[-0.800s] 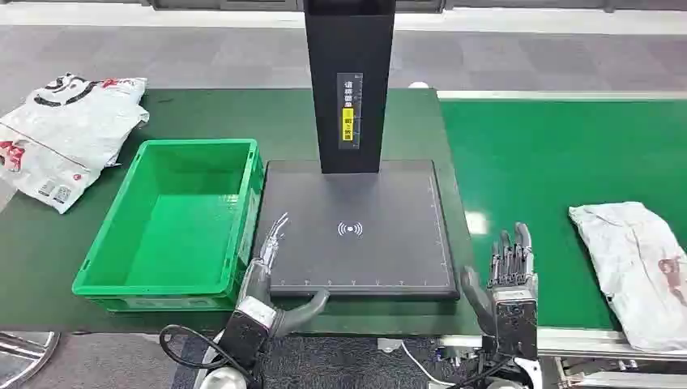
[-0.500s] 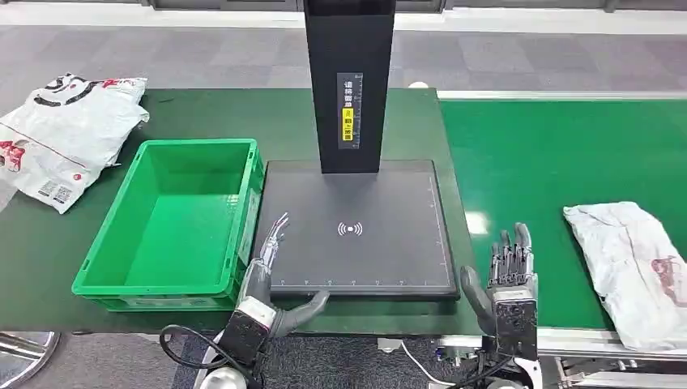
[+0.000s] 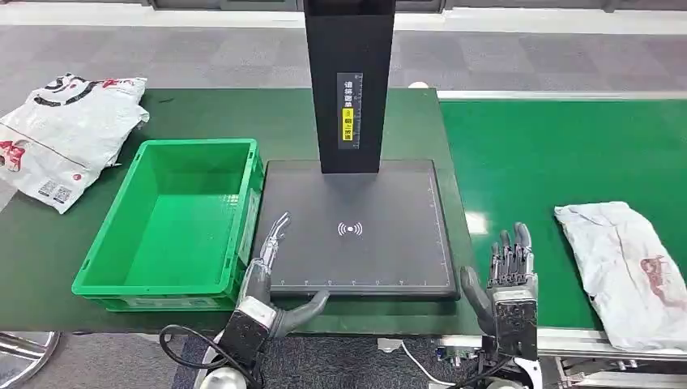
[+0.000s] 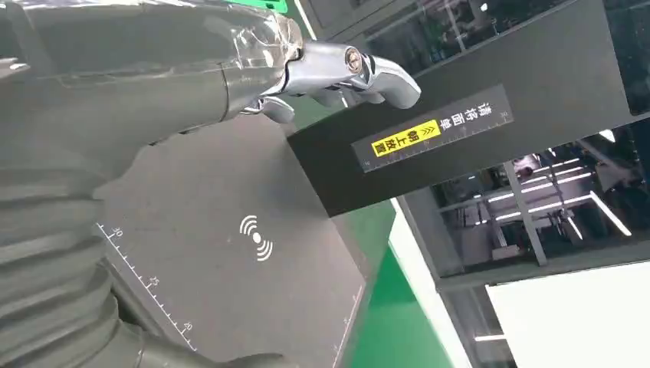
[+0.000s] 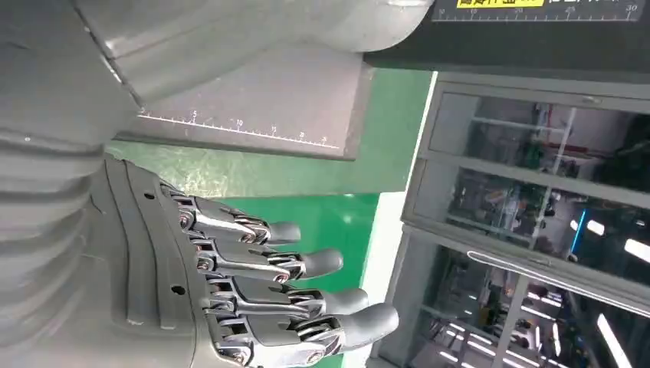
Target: Moved the parcel from conveyor to table for the left to box.
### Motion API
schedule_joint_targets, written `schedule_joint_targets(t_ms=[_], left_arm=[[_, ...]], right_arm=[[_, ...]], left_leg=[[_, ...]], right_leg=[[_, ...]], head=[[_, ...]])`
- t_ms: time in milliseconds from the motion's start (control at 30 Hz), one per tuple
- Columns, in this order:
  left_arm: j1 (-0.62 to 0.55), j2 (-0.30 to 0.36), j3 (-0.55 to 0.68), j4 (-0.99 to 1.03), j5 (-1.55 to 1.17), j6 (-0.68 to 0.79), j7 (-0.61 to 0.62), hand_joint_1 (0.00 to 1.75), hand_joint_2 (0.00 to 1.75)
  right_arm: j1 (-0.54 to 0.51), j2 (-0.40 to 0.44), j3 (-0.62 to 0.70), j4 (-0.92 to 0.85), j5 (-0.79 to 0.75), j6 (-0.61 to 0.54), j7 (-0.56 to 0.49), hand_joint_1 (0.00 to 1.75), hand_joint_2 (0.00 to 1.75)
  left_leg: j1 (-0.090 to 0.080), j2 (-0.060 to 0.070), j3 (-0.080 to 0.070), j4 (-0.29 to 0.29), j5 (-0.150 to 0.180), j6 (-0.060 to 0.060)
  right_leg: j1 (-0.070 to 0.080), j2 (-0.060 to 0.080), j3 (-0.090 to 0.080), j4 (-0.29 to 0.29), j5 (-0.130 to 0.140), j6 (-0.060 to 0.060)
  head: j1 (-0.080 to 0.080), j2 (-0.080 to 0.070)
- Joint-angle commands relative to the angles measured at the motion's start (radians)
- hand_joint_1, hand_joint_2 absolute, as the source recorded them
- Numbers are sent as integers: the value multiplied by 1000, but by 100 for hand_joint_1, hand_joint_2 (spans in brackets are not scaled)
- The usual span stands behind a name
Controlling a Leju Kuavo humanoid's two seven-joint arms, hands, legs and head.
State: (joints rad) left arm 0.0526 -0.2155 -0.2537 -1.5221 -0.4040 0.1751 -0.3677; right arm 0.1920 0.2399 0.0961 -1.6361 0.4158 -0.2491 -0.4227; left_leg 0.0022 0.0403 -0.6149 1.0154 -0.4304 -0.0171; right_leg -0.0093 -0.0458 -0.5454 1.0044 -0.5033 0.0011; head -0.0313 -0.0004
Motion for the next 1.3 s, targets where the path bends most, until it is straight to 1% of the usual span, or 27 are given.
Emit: schedule_joint_targets(t_ms=[33,100,133,167,200,267,300,333,367,433,467,500,600,667,733,767,800,833,900,967,1000,1033,1067,1100,1167,1233,1300], left_arm=[[-7,3,44,22,-3,-5,6,0,175],[-7,3,44,22,-3,-5,6,0,175],[-6,2,53,21,-14,11,15,0,175],[-2,5,67,8,-14,11,14,0,175],[4,7,82,-3,-16,-2,18,0,175],[13,2,96,-13,-19,-10,16,0,175],[14,1,97,-16,-19,-10,16,0,175],[19,-1,99,-18,-19,-10,16,0,175],[26,-1,100,-19,-19,-12,12,0,175],[29,-1,100,-18,-18,-13,10,0,175],[29,-1,100,-18,-18,-13,10,0,175],[29,-1,100,-18,-18,-13,10,0,175],[27,-2,100,-17,-18,-12,10,0,175],[27,-2,100,-17,-18,-12,10,0,175],[27,-2,100,-17,-18,-12,10,0,175],[-33,-1,82,55,-8,-59,-11,0,175],[-59,-5,79,90,-11,-55,-15,0,175],[-74,-6,78,110,-12,-50,-18,0,175],[-77,-6,79,114,-12,-47,-19,0,175],[-61,-3,85,91,-12,-45,-19,0,175],[-57,-2,86,86,-11,-45,-20,0,175],[-46,-4,92,69,-12,-46,-17,0,175],[-37,-5,96,53,-17,-47,-11,0,175],[-32,-6,97,45,-20,-48,-7,0,175],[-21,-8,98,32,-23,-49,-4,0,175],[-12,-9,98,33,-24,-48,-4,0,175],[-11,-10,97,33,-24,-48,-4,0,175]], right_arm=[[-27,-20,-36,45,0,-1,3,0,175],[-27,-20,-36,45,0,-1,3,0,175],[-36,-24,-161,51,125,-127,128,0,175],[-90,-92,-228,85,502,-270,505,0,175],[-130,-140,-308,116,910,-230,458,0,175],[-168,-135,-382,169,963,-208,411,0,175],[-175,-131,-386,183,989,-211,418,0,175],[-160,-235,-315,224,1147,-161,558,0,175],[-192,-239,-275,309,1155,-213,628,0,175],[-205,-242,-274,352,1155,-242,630,0,175],[-205,-242,-274,352,1155,-242,630,0,175],[-205,-242,-274,352,1155,-242,630,0,175],[-201,-242,-268,347,1155,-244,635,0,175],[-201,-242,-268,347,1155,-244,635,0,175],[-201,-242,-268,347,1155,-244,635,0,175],[-149,-40,-401,166,652,259,132,0,175],[-113,-19,-366,120,275,362,-63,0,175],[-99,-14,-343,104,-32,343,-49,0,175],[-91,-27,-326,102,9,286,-20,0,175],[-101,-52,-343,112,63,228,13,0,175],[-102,-59,-348,110,118,182,26,0,175],[-106,-66,-348,107,275,66,73,0,175],[-111,-69,-357,97,403,-12,129,0,175],[-114,-69,-365,89,436,-29,148,0,175],[-117,-67,-395,65,544,-94,205,0,175],[-111,-69,-414,54,596,-118,231,0,175],[-108,-69,-416,54,595,-118,230,0,175]], left_leg=[[1,-1,2,-1,0,0],[1,-2,2,-2,1,0],[1,-2,2,-1,0,0],[1,-2,3,-2,0,0],[1,-3,2,-1,1,0],[1,-2,2,-2,1,1],[1,-4,3,-3,2,1],[1,-3,2,-2,1,2],[0,-3,2,-3,2,2],[1,2,4,-3,1,2],[0,2,3,-1,-1,3],[-2,1,2,-1,0,3],[-1,-4,2,-1,2,5],[-2,-2,1,0,1,4],[-2,-3,1,-1,1,4],[-1,-3,2,-2,1,4],[-3,-4,0,-1,2,4],[-1,-6,1,-1,2,4],[-2,-5,0,0,2,4],[-1,-4,1,-2,2,3],[-2,0,1,-1,2,3],[-2,-4,0,-1,2,4],[-1,-5,1,-1,1,4],[-1,-7,1,-1,1,5],[-1,-4,1,-1,1,5],[-2,-3,0,0,1,5],[-3,-1,0,0,0,5]], right_leg=[[0,3,1,-2,1,0],[0,4,2,-2,1,0],[1,3,2,-2,1,0],[0,5,2,-3,1,0],[1,2,3,-3,1,0],[1,3,3,-4,2,1],[0,2,4,-5,2,1],[-1,1,3,-3,2,2],[-2,3,3,-5,3,2],[0,8,4,-6,4,2],[0,7,3,-5,4,2],[-2,5,3,-3,3,3],[-2,2,3,-4,3,3],[-2,3,2,-3,3,3],[-2,2,2,-3,3,3],[-1,3,3,-4,4,3],[-3,1,1,-1,2,3],[-2,1,2,-2,2,2],[-2,-2,0,-1,2,3],[-1,3,1,-2,2,2],[-2,5,-1,-1,3,2],[-2,0,0,-1,2,3],[-2,-1,2,-2,2,3],[-1,-1,2,-3,2,3],[-2,2,2,-3,1,3],[-3,3,1,-2,2,3],[-5,2,0,-1,2,4]], head=[[0,0],[0,0],[0,0],[0,0],[0,0],[0,0],[0,0],[0,0],[0,0],[0,0],[0,0],[0,0],[0,0],[0,0],[0,0],[0,0],[0,0],[0,0],[0,0],[0,0],[0,0],[0,0],[0,0],[0,0],[0,0],[0,0],[0,0]])
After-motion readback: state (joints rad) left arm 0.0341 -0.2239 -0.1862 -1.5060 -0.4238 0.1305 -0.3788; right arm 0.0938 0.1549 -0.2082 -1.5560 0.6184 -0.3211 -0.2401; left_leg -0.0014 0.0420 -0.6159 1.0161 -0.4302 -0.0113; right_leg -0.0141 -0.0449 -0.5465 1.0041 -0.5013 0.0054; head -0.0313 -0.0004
